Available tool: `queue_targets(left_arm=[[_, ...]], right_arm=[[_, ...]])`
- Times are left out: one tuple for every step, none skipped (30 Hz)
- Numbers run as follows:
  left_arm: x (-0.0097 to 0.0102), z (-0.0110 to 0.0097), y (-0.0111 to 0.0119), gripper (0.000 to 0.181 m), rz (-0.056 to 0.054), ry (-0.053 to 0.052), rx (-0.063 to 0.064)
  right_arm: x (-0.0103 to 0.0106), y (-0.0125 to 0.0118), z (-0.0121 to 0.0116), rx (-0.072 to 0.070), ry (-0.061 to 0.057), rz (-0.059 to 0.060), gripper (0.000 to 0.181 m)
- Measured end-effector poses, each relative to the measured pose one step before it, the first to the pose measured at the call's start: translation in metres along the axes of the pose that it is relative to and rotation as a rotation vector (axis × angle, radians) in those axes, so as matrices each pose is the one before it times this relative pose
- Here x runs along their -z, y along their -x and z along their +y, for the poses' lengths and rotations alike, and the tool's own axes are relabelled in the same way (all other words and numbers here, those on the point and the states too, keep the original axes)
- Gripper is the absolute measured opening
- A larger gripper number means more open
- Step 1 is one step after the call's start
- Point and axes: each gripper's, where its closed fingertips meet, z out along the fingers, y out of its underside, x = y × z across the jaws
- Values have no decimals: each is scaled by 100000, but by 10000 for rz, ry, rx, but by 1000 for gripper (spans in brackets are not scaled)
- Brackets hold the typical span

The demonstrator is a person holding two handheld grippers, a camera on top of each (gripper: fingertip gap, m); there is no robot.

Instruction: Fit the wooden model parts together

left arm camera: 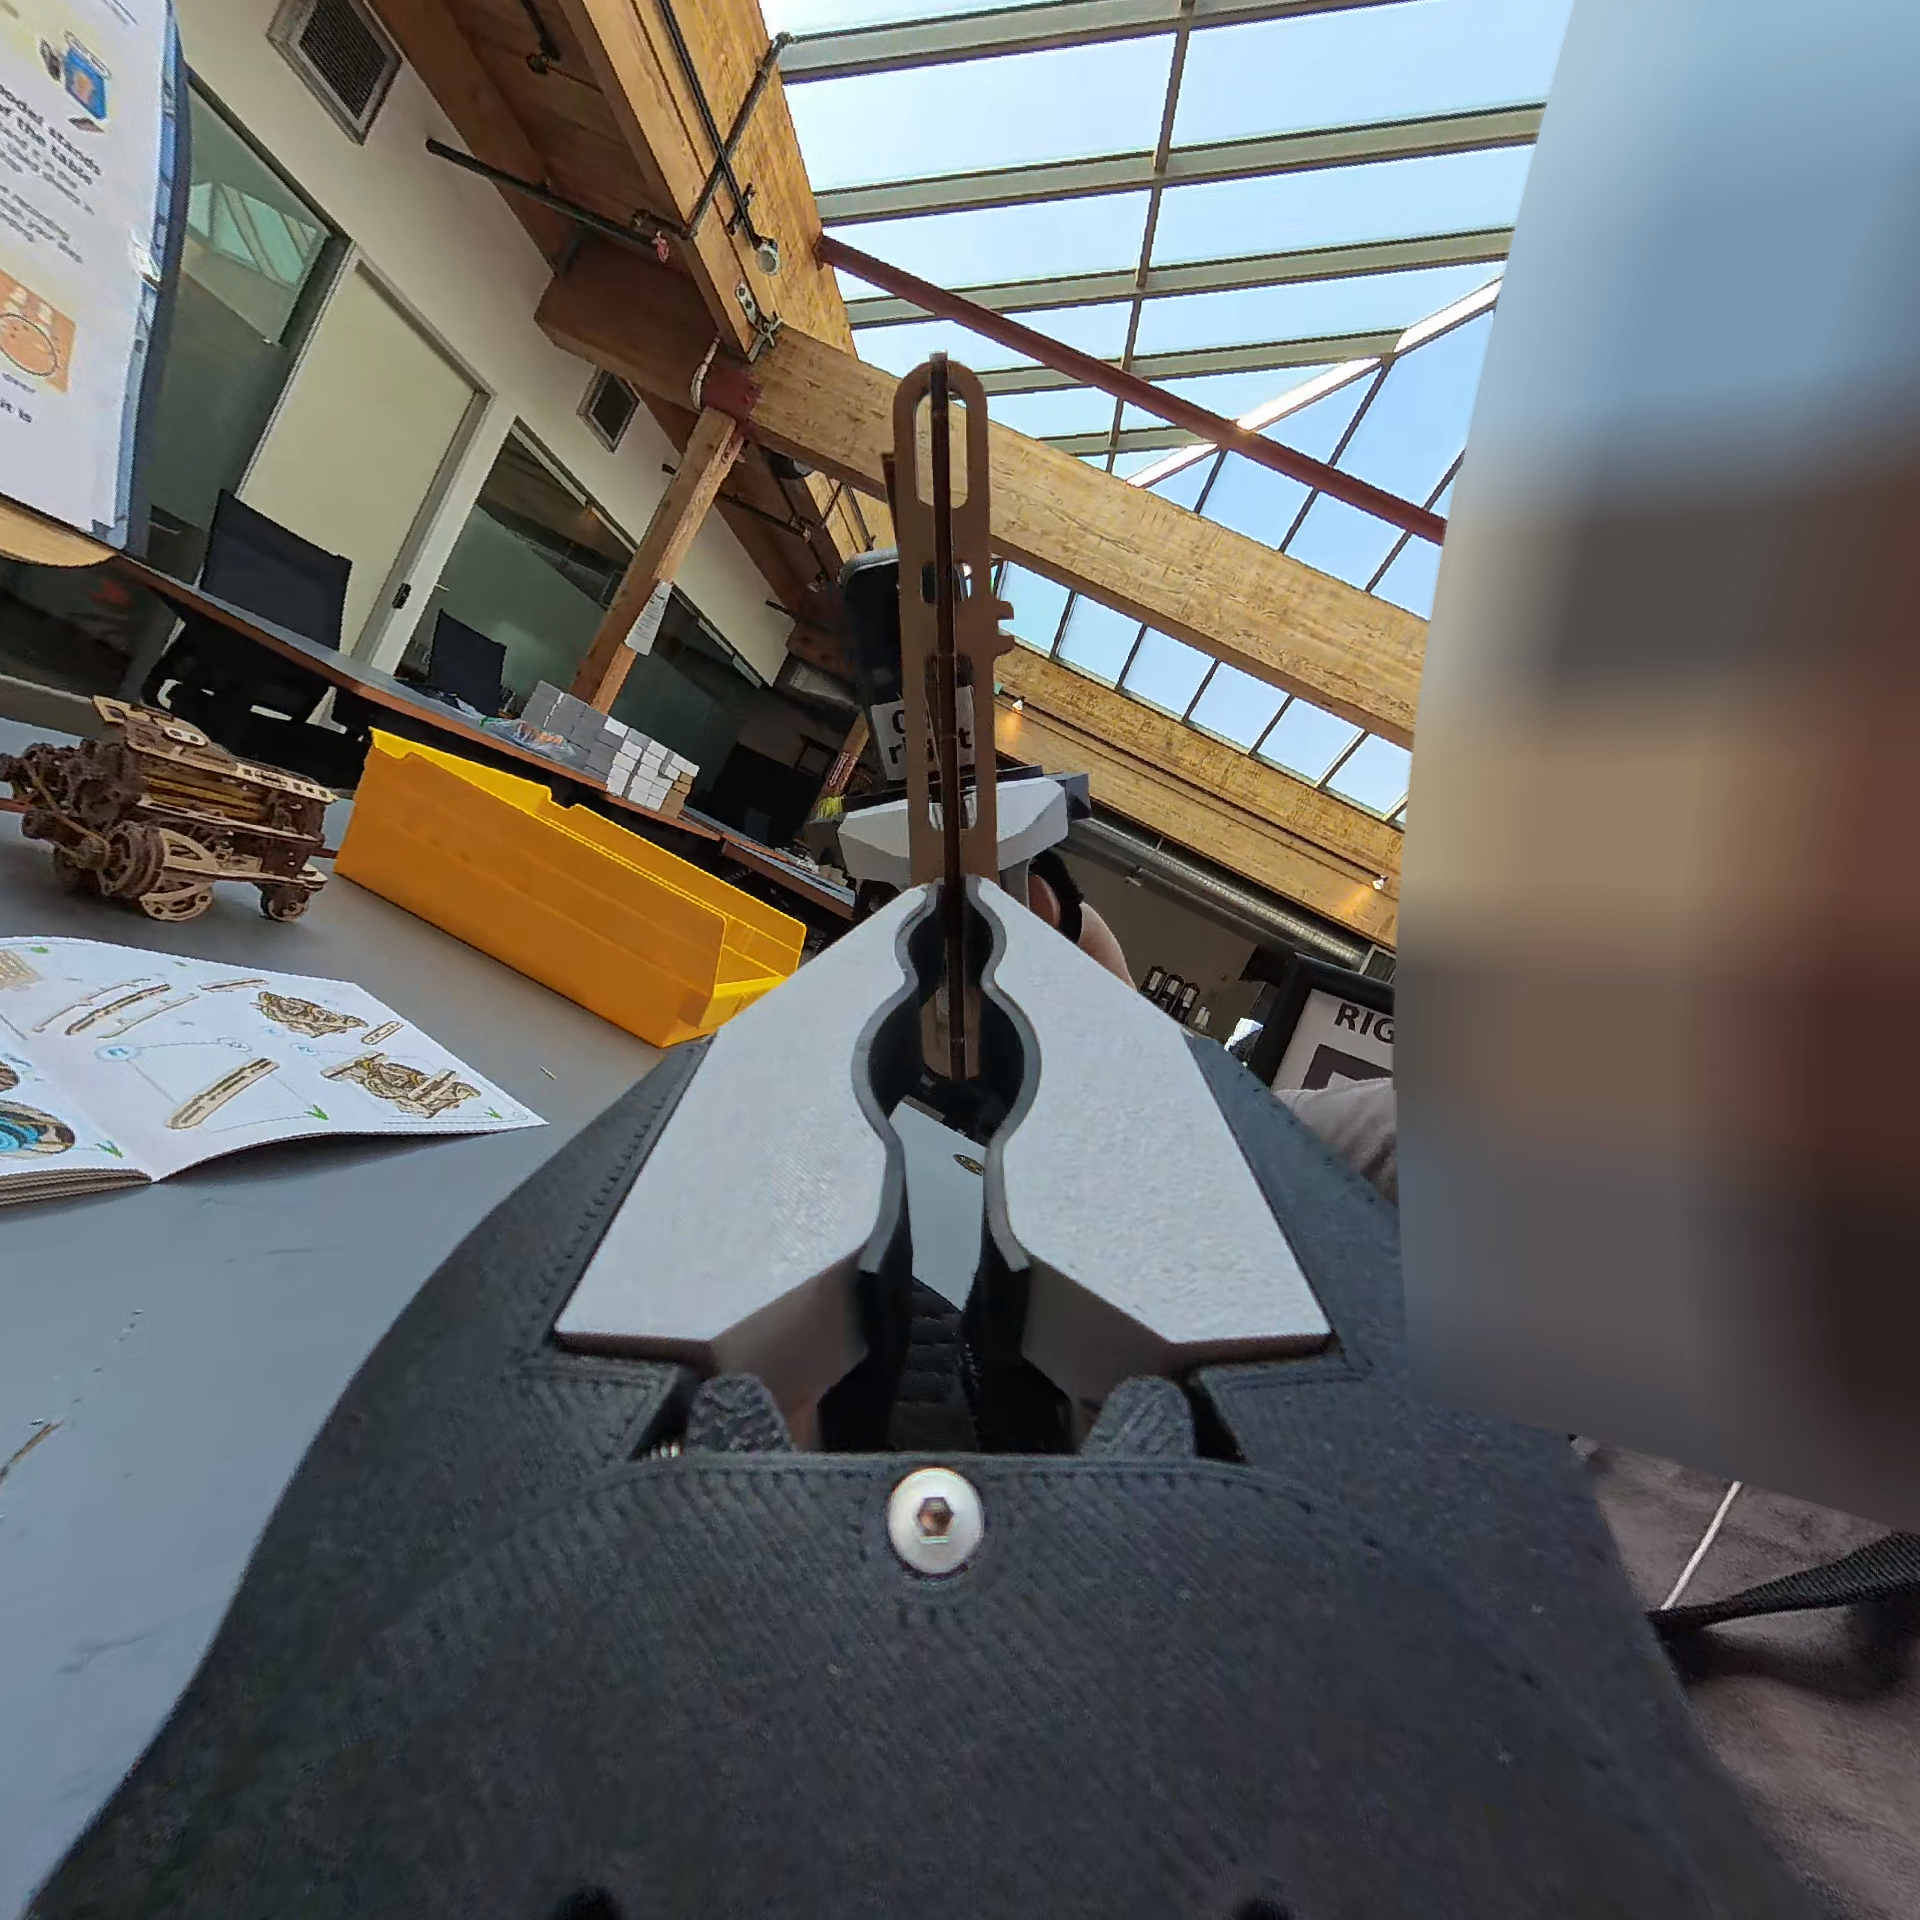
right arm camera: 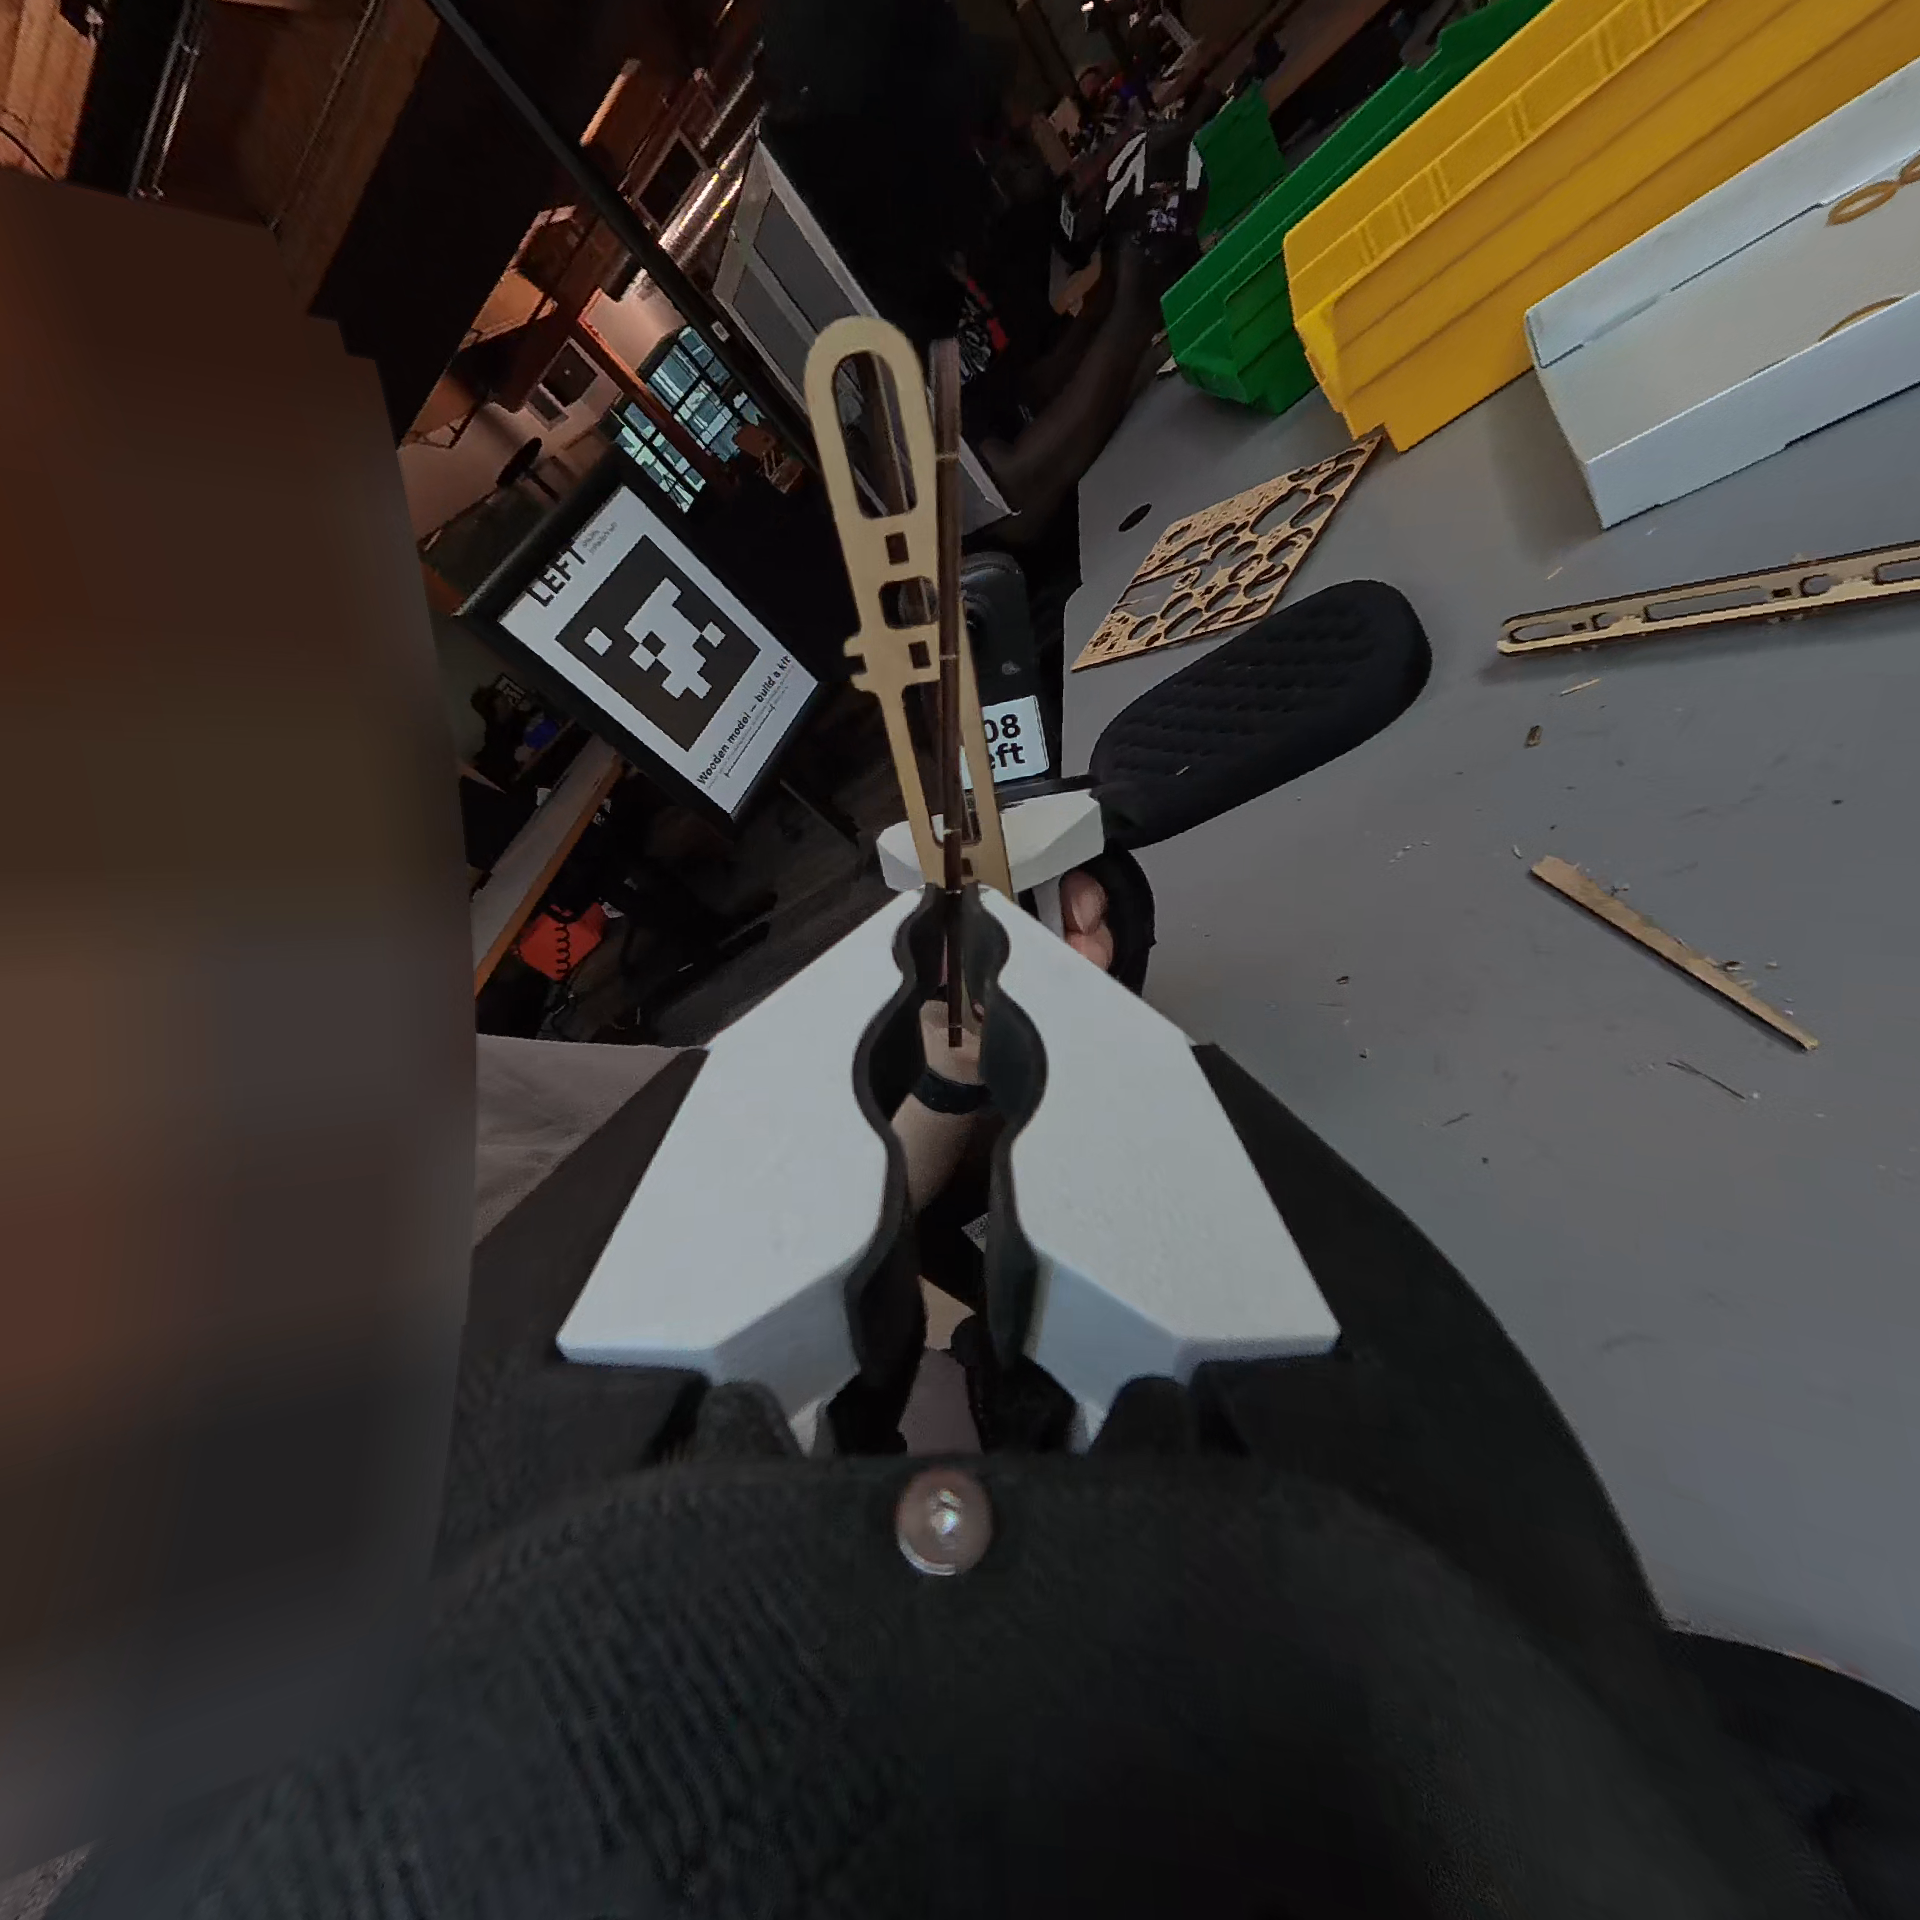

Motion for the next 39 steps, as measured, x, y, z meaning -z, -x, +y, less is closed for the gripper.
queue_targets(left_arm=[[-20, -23, -32, 0, -2, 0, -22], [-8, 39, 46, 0, -60, 49, -67], [2, 37, 25, 0, -55, 57, -52], [-5, -8, -36, 0, 2, 25, -4], [-17, 32, -15, 0, 6, 52, 23], [-27, 37, 51, 0, -37, 59, 19], [-16, 47, 4, 0, -11, 60, -4], [-24, 65, 8, 0, -20, 66, -28], [-15, 78, 60, 0, -60, 68, -28], [-16, 60, 22, 0, -26, 59, -9], [-11, 56, -25, 0, 19, 53, 9], [16, 62, -31, 0, 15, 62, 17], [29, 39, -13, 0, 3, 51, 8], [45, -9, -5, 0, -13, 18, -15], [44, -42, 3, 0, -25, -6, -25], [38, -11, -18, 0, -16, 15, -24], [7, 45, -27, 0, -10, 47, -17], [-37, 43, -64, 0, 10, 37, -19], [-37, 44, -85, 0, 28, 32, -18], [-56, 61, -32, 0, -3, 50, -5], [-45, 36, -11, 0, -15, 25, -7], [-38, 6, -17, 0, -8, 11, -8], [-28, -19, -39, 0, 8, -5, 4], [-22, -23, -30, 0, 7, -14, 20], [-19, -16, -15, 0, -4, -9, 19], [-31, 30, 6, 0, -8, 15, 3], [-43, 47, 0, 0, -8, 33, -6], [-43, 22, -6, 0, -11, 16, -1], [-9, -19, 0, 0, -5, -13, 10], [-1, -18, 7, 0, -2, 1, 16], [1, 6, 29, 0, -12, 1, 2], [-4, -3, 22, 0, -9, -6, 5], [6, 0, 5, 0, 7, -4, 20], [-2, 36, 38, 0, -7, 14, 27], [-1, 46, 43, 0, -28, 23, 9], [-18, 28, 40, 0, -32, 21, -12], [5, 0, -6, 0, -11, 13, -15], [12, -6, -27, 0, 5, 20, -8], [-3, 22, -14, 0, -16, 45, -23]], right_arm=[[-37, 22, -29, 309, -5, 56, 0], [-32, -74, 26, 206, 28, 88, 0], [-32, 57, 30, 138, 13, -8, 0], [-34, 79, 26, 108, 6, -39, 0], [23, -135, 33, 74, 30, 64, 0], [38, -4, 22, 69, 22, -32, 0], [36, 30, 29, 72, 16, -29, 0], [45, -86, 62, 99, 44, 49, 0], [31, -20, 53, 93, 52, 27, 0], [25, -38, 53, 68, 63, 38, 0], [14, 24, 51, 52, 72, 4, 0], [6, 117, 80, 12, 107, -59, 0], [42, 84, 101, -2, 162, -34, 0], [87, 90, 119, -35, 188, -60, 0], [128, 141, -9, -83, 117, -99, 0], [163, 11, -211, -1, -51, -11, 0], [144, -166, -137, 63, -5, 109, 0], [105, -218, -96, 111, 5, 149, 0], [29, -73, -86, 114, -16, 63, 0], [-9, -43, -8, 58, 24, 45, 0], [-41, -13, 0, 48, 8, 29, 0], [-56, 13, 58, 27, 35, -2, 0], [-45, 67, 6, 32, -21, -26, 0], [-54, 54, 72, 3, 31, -26, 0], [-47, 34, 86, 13, 41, -17, 0], [-30, 76, -16, 52, -38, -20, 0], [-24, 13, -2, 42, -14, 10, 0], [-19, -47, 50, 40, 39, 37, 0], [3, -6, -33, 37, -31, 5, 0], [16, -3, -68, 45, -56, 5, 0], [-7, -48, 44, 17, 7, 28, 0], [-32, -30, 121, 10, 61, 12, 0], [-16, 1, 48, 24, 1, -8, 0], [3, -10, 25, -1, -20, -6, 0], [8, -54, 26, -25, -2, 10, 0], [14, -55, 21, -30, -17, 12, 0], [-3, -14, -4, -48, -48, -14, 0], [-10, 39, -10, -81, -61, -64, 0], [6, 33, 33, -83, -39, -73, 0]])
